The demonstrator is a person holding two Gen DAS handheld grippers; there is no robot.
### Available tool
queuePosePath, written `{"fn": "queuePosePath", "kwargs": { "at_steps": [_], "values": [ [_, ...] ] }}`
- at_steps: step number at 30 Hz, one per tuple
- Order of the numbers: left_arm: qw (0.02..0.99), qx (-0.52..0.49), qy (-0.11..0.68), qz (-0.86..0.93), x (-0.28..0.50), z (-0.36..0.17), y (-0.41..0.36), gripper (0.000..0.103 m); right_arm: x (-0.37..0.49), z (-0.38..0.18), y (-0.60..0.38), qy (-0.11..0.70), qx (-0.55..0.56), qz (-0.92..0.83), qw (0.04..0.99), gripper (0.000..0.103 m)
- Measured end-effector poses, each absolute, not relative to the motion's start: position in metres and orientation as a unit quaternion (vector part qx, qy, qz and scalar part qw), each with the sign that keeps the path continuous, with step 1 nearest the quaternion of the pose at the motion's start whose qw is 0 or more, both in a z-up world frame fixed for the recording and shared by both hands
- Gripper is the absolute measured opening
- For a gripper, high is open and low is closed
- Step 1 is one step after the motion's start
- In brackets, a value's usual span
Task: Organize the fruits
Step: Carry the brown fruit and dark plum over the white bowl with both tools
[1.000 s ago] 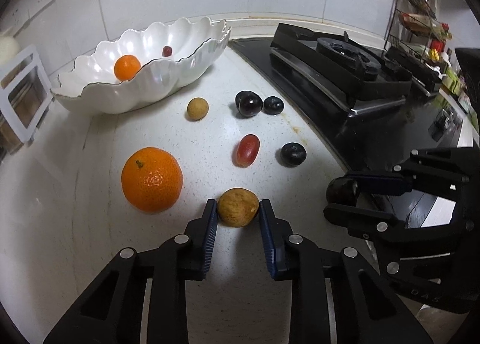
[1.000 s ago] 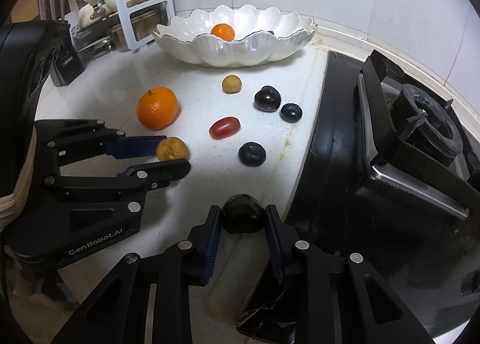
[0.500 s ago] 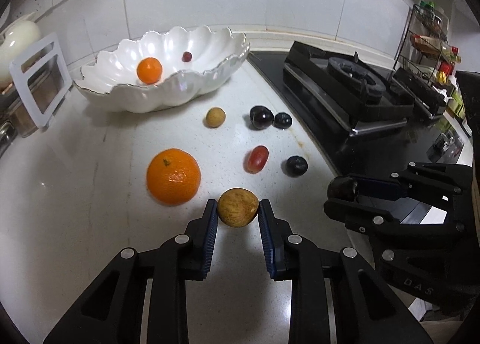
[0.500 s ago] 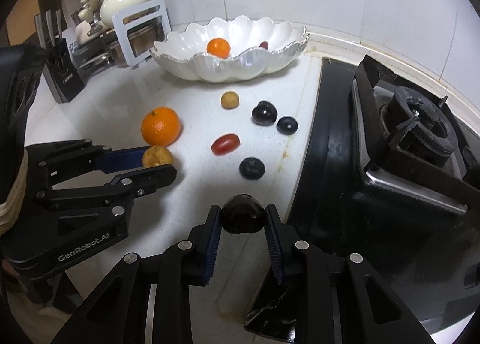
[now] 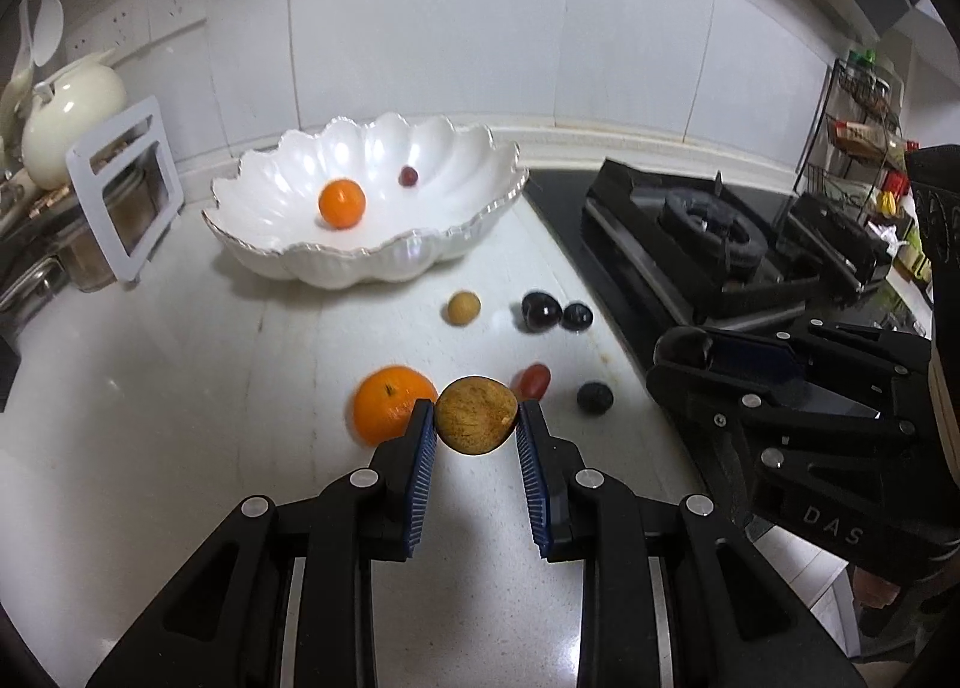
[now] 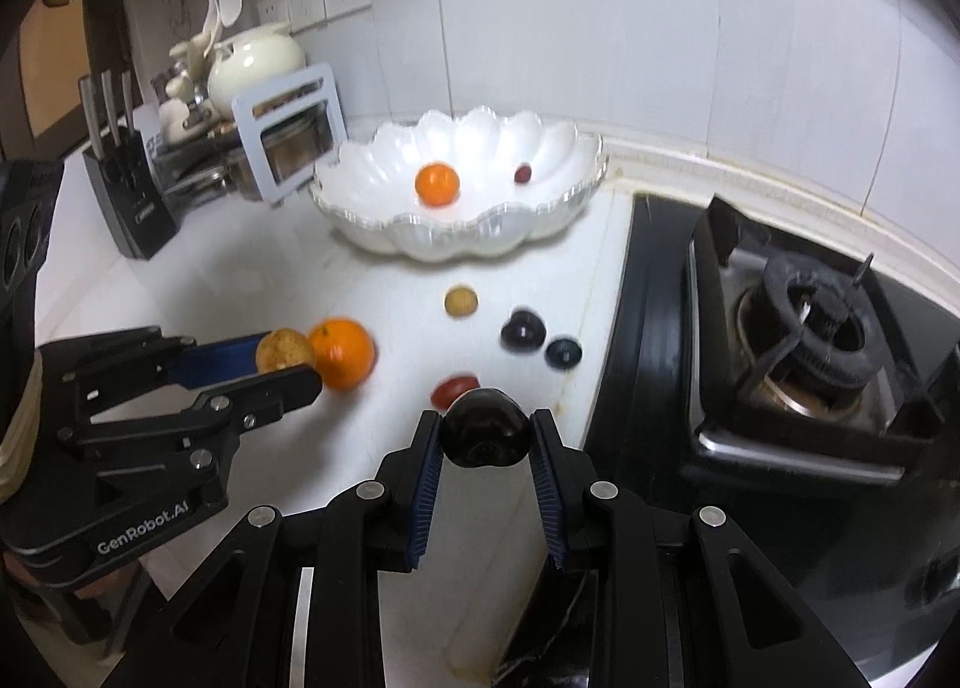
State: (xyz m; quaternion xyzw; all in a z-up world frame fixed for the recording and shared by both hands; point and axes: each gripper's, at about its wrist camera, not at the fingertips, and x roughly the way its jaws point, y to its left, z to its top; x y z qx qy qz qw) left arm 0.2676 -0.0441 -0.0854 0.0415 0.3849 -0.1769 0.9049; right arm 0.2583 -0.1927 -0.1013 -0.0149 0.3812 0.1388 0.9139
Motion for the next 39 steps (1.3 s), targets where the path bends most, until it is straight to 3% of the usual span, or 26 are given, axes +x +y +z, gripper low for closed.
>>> {"fn": "queuePosePath", "kwargs": {
  "at_steps": [24, 39],
  "values": [
    [0.947, 0.025, 0.294, -0.124, 0.289, -0.021, -0.021, 0.028, 0.292, -0.036, -0.183, 0.276, -0.017, 0.136, 0.951, 0.031],
    [0.953, 0.002, 0.289, -0.090, 0.335, -0.007, 0.000, 0.028, 0.336, -0.018, -0.167, 0.258, -0.016, 0.124, 0.958, 0.031]
  ]
}}
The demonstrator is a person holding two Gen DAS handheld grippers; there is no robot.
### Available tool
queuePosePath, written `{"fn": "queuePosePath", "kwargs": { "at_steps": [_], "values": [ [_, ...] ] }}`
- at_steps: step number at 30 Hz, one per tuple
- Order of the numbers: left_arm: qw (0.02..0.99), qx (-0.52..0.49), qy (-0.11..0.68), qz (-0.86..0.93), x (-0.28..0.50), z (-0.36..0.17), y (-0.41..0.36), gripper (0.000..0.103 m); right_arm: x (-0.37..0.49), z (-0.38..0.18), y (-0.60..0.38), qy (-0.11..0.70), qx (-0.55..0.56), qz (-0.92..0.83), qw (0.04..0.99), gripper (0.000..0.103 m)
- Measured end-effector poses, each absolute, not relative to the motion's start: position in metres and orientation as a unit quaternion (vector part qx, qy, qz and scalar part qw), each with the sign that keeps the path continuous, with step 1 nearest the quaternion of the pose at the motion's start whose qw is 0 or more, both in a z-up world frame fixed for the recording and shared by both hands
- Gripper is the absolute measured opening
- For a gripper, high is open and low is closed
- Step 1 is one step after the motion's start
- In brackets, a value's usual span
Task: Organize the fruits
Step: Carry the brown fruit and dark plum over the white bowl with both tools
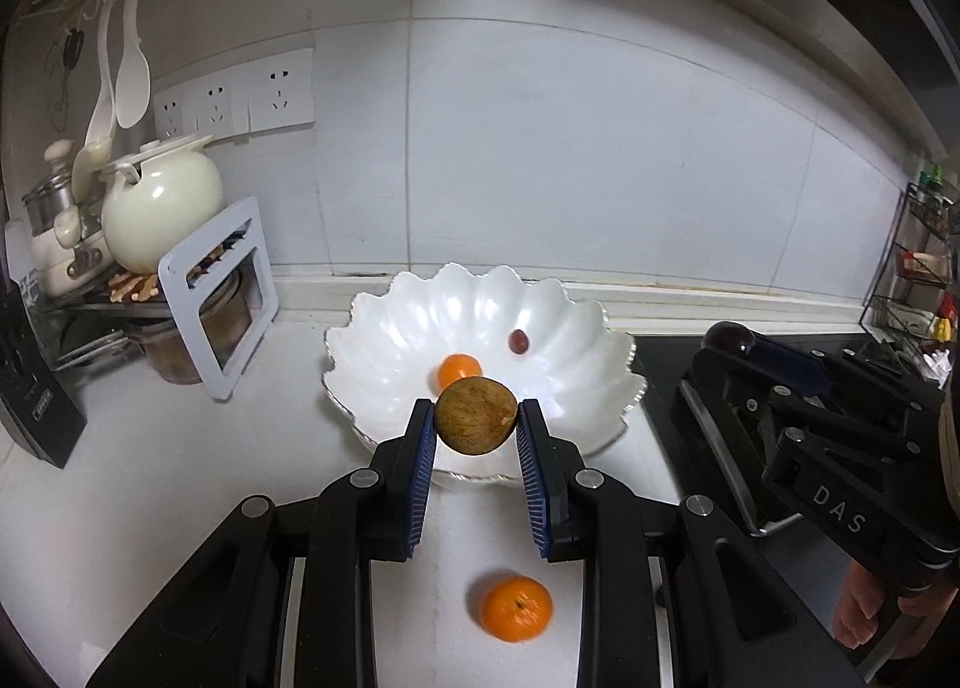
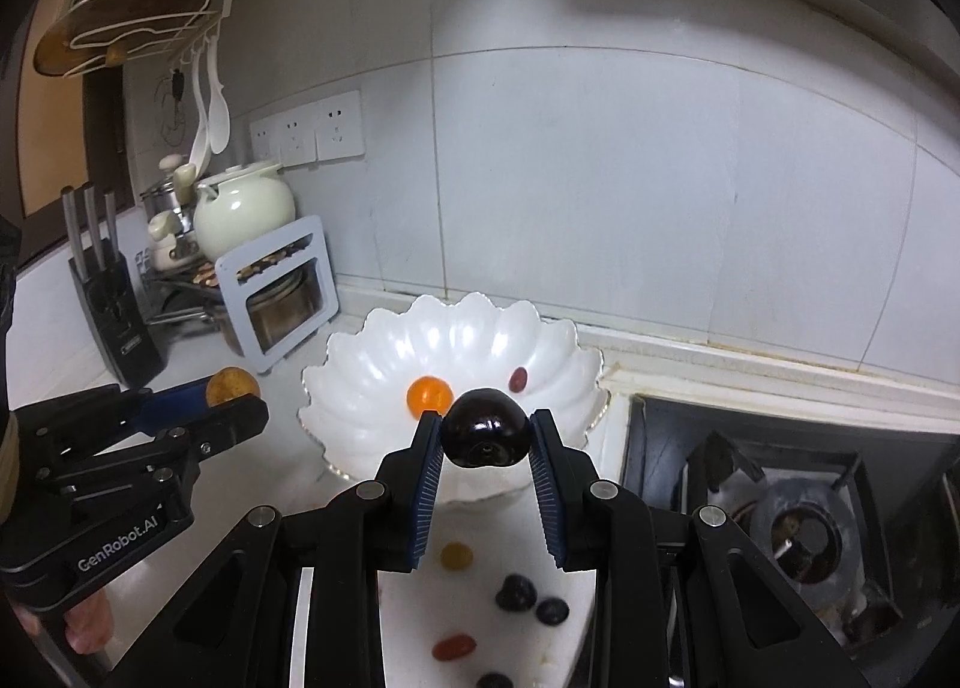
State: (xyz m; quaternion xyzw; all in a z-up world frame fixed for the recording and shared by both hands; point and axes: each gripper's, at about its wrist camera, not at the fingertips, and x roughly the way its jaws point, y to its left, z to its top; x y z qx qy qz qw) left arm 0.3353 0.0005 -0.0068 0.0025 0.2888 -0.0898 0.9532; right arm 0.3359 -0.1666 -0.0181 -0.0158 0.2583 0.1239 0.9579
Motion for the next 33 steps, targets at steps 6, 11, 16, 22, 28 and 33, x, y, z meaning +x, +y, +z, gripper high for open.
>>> {"fn": "queuePosePath", "kwargs": {
  "at_steps": [6, 11, 16, 22, 28, 33],
  "values": [
    [0.953, 0.010, 0.295, -0.076, 0.357, -0.005, 0.003, 0.028, 0.359, -0.019, -0.161, 0.266, -0.007, 0.116, 0.957, 0.031],
    [0.951, 0.012, 0.299, -0.071, 0.377, -0.005, 0.004, 0.028, 0.381, -0.020, -0.161, 0.284, 0.003, 0.113, 0.952, 0.031],
    [0.950, 0.015, 0.305, -0.057, 0.396, -0.007, 0.004, 0.028, 0.403, -0.027, -0.158, 0.306, 0.006, 0.116, 0.945, 0.031],
    [0.938, 0.004, 0.342, -0.055, 0.426, -0.017, 0.006, 0.028, 0.427, -0.035, -0.152, 0.327, -0.009, 0.115, 0.938, 0.031],
    [0.917, -0.008, 0.394, -0.061, 0.451, -0.038, 0.005, 0.028, 0.447, -0.044, -0.145, 0.348, -0.027, 0.118, 0.930, 0.031],
    [0.904, -0.006, 0.425, -0.054, 0.466, -0.055, 0.005, 0.028, 0.465, -0.059, -0.143, 0.376, -0.042, 0.111, 0.919, 0.031]
  ]
}}
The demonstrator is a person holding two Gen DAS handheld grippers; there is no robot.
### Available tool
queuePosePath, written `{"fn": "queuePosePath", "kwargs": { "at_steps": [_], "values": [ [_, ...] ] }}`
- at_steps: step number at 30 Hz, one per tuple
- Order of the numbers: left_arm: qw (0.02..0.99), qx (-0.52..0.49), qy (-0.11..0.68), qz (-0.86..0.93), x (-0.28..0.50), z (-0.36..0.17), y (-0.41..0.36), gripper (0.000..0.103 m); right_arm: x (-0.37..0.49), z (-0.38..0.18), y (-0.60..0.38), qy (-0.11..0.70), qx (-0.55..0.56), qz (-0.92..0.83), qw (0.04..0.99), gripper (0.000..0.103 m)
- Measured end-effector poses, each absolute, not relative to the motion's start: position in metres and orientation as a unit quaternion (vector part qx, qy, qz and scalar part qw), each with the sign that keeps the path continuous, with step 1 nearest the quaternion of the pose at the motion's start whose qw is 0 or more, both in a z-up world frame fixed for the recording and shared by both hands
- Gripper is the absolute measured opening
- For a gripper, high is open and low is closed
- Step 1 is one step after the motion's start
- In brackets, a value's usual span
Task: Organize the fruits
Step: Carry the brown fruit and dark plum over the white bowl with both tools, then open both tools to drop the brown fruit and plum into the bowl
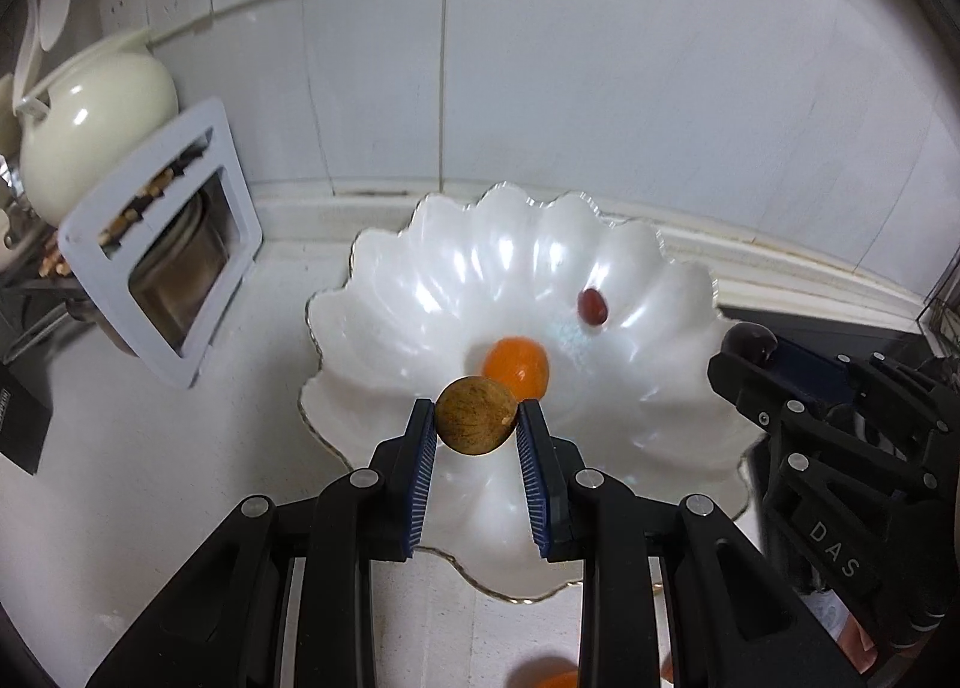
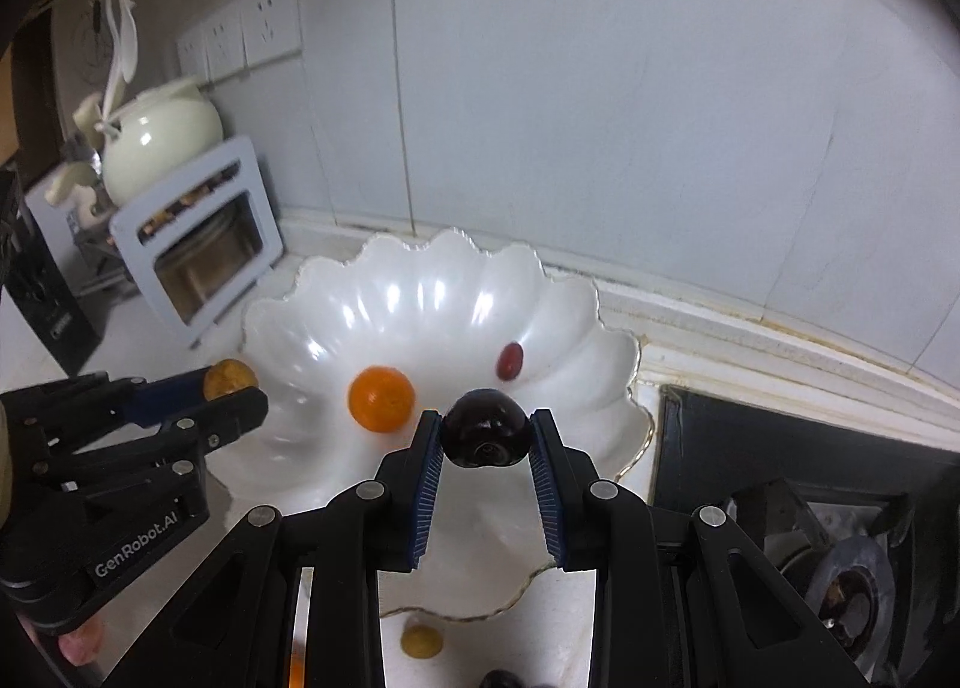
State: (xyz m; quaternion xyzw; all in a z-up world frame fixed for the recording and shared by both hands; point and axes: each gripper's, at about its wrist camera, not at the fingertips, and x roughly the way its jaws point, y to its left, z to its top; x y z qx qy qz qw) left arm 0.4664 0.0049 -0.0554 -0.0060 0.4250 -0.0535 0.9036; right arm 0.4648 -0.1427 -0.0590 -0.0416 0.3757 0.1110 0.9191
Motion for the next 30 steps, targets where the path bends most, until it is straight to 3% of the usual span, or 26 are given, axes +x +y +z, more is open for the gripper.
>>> {"fn": "queuePosePath", "kwargs": {
  "at_steps": [14, 17, 20, 30],
  "values": [
    [0.876, 0.003, 0.480, -0.045, 0.489, -0.091, -0.002, 0.029, 0.487, -0.098, -0.148, 0.445, -0.028, 0.116, 0.888, 0.031],
    [0.877, 0.004, 0.479, -0.043, 0.490, -0.091, -0.002, 0.040, 0.488, -0.100, -0.151, 0.451, -0.021, 0.114, 0.885, 0.032],
    [0.877, 0.002, 0.478, -0.042, 0.489, -0.090, -0.002, 0.045, 0.489, -0.101, -0.155, 0.453, -0.013, 0.106, 0.885, 0.049],
    [0.892, 0.004, 0.450, -0.034, 0.469, -0.069, 0.004, 0.057, 0.469, -0.080, -0.159, 0.421, -0.020, 0.091, 0.902, 0.050]
  ]
}}
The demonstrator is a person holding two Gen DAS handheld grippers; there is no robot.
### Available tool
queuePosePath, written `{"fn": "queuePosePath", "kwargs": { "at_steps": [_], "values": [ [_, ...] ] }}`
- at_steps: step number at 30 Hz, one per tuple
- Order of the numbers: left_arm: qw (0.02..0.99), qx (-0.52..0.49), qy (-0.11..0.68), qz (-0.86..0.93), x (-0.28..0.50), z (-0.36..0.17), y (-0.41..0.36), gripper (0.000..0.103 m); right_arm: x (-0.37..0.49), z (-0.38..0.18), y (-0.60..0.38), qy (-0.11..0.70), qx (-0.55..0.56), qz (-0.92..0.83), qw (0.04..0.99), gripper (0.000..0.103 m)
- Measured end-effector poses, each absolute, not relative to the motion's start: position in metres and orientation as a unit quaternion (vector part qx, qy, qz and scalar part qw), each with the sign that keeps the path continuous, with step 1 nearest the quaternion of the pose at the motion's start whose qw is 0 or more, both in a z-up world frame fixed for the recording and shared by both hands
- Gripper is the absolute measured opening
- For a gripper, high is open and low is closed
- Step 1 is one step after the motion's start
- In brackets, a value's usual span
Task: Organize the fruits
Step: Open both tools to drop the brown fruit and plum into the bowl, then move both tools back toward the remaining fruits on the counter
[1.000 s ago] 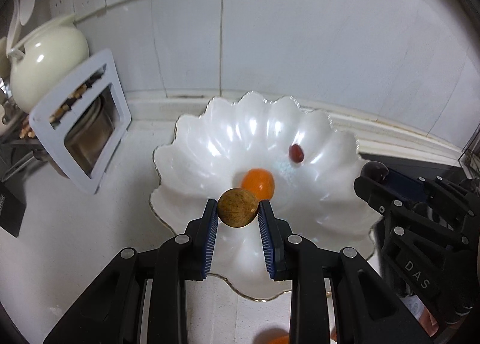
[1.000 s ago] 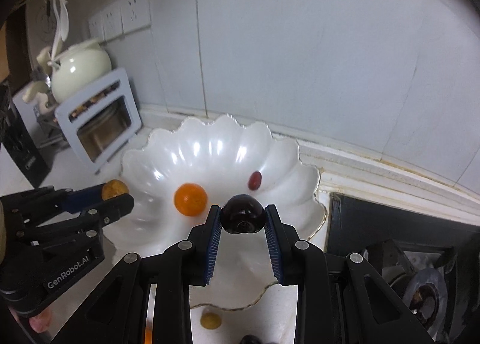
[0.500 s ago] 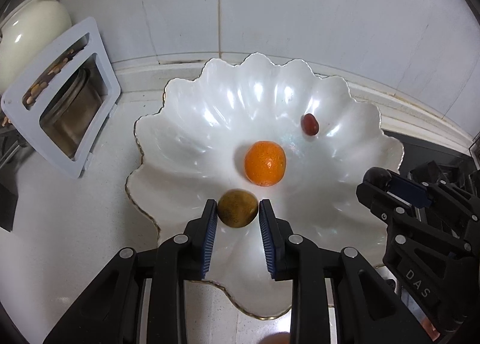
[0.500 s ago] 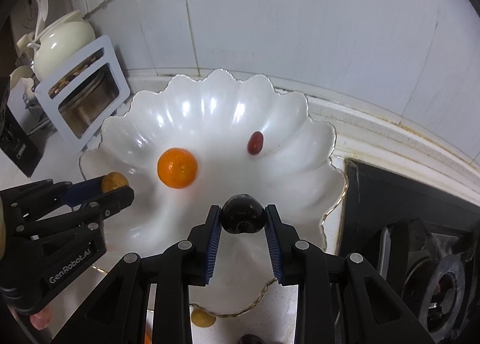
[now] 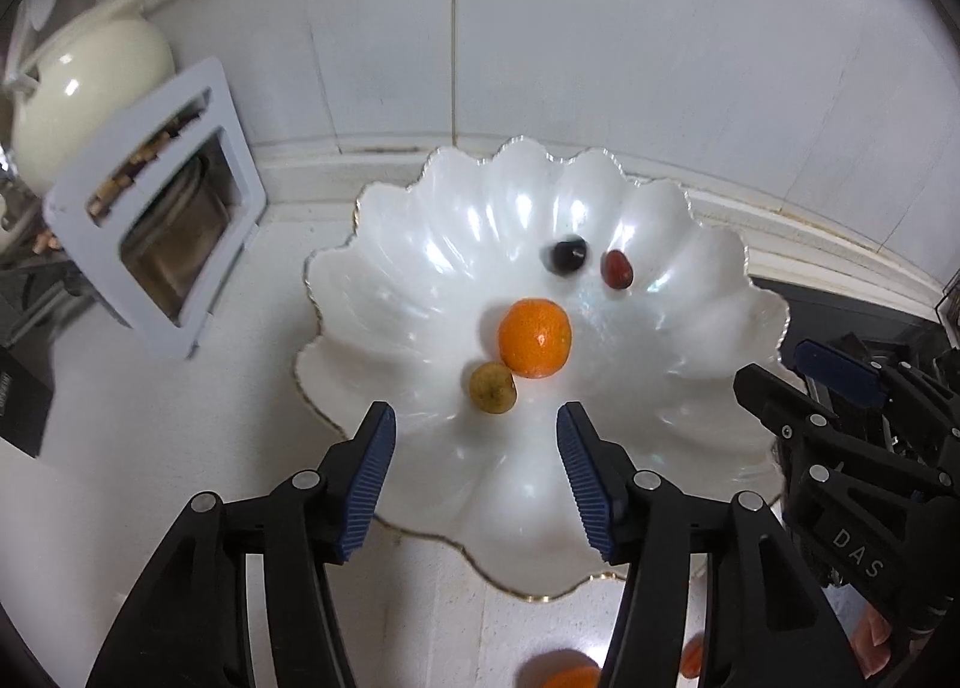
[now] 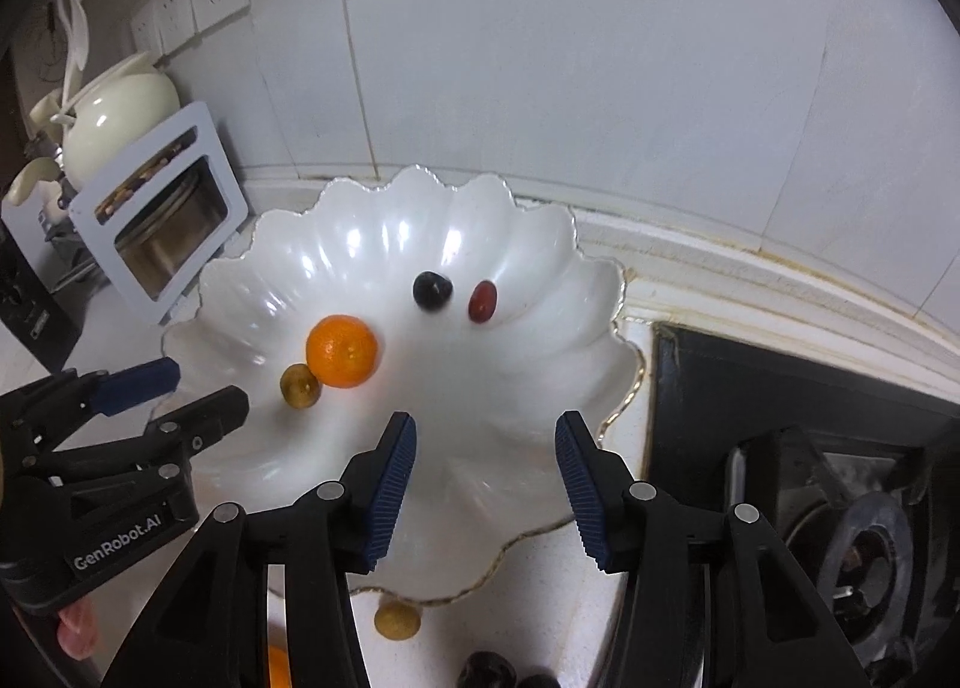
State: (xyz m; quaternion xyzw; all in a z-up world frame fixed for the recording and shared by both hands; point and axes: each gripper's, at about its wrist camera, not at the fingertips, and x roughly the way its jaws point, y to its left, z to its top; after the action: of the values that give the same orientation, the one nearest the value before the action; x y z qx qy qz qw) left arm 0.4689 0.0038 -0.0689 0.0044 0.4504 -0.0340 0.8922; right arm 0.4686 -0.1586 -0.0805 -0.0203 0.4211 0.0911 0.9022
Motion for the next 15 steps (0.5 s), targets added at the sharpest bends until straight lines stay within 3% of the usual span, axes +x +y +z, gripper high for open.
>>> {"fn": "queuePosePath", "kwargs": {
  "at_steps": [15],
  "values": [
    [0.932, 0.038, 0.359, -0.027, 0.403, -0.011, 0.001, 0.068, 0.409, -0.038, -0.162, 0.361, -0.021, 0.105, 0.926, 0.050]
  ]
}}
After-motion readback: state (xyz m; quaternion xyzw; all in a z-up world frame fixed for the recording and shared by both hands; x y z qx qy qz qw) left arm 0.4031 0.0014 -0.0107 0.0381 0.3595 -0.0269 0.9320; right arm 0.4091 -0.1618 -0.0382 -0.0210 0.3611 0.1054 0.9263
